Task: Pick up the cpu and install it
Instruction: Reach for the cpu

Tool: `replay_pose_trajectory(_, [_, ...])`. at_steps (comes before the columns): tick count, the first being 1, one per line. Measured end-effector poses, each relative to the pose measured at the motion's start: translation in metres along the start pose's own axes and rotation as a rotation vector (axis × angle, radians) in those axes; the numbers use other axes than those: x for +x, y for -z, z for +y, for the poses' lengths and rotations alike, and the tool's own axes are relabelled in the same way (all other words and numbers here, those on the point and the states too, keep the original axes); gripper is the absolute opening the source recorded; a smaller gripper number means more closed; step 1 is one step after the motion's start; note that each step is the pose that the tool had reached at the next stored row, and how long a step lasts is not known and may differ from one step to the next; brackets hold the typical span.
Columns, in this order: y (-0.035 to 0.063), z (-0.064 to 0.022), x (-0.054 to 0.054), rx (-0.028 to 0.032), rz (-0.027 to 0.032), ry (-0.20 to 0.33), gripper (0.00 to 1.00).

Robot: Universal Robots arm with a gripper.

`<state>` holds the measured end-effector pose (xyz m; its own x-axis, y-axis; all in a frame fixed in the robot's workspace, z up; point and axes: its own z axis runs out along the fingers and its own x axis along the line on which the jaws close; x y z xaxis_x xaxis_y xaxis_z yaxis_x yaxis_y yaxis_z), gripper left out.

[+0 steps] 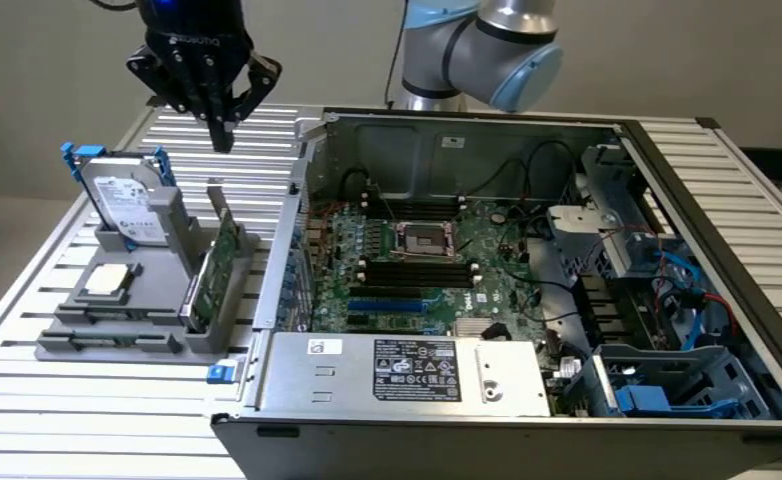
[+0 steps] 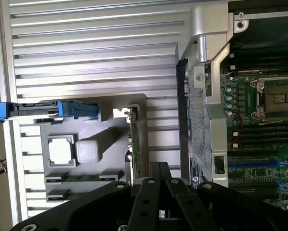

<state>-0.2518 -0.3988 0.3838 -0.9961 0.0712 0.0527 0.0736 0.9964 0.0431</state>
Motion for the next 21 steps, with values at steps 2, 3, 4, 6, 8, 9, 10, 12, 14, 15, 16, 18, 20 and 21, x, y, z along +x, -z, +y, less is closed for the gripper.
replay_pose_trajectory(2, [-0.0033, -0.0008, 0.009, 0.0001, 0.0, 0.0, 0.11])
replay_pose_trajectory(3, [-0.0049, -0.0012, 0.013, 0.0002, 0.0, 0.0, 0.11])
replay_pose_trajectory(4, [-0.0065, -0.0016, 0.018, 0.0002, 0.0, 0.0, 0.11])
replay_pose_trajectory(6, [-0.0099, -0.0024, 0.027, 0.0001, -0.0001, 0.0, 0.11])
replay_pose_trajectory(8, [-0.013, -0.0032, 0.036, 0.0001, -0.0001, 0.0, 0.11])
replay_pose_trajectory(9, [-0.0146, -0.0036, 0.04, 0.0001, -0.0001, 0.0, 0.11])
replay_pose_trajectory(10, [-0.0161, -0.0039, 0.044, 0.0001, 0.0, 0.0, 0.11])
replay_pose_trajectory(12, [-0.0188, -0.0048, 0.054, 0.0002, 0.0, 0.0, 0.11])
replay_pose_trajectory(14, [-0.0213, -0.0055, 0.063, 0.0002, -0.0001, 0.0, 0.11])
replay_pose_trajectory(15, [-0.0227, -0.0059, 0.067, 0.0001, -0.0002, 0.0, 0.11])
replay_pose_trajectory(16, [-0.024, -0.0063, 0.071, 0.0002, 0.0, 0.0, 0.11])
replay_pose_trajectory(18, [-0.0267, -0.0071, 0.08, 0.0002, -0.0001, 0.0, 0.11])
replay_pose_trajectory(20, [-0.0289, -0.008, 0.089, 0.0003, 0.0, 0.0, 0.11])
replay_pose_trajectory(21, [-0.03, -0.0085, 0.094, 0.0003, 0.0, 0.0, 0.11])
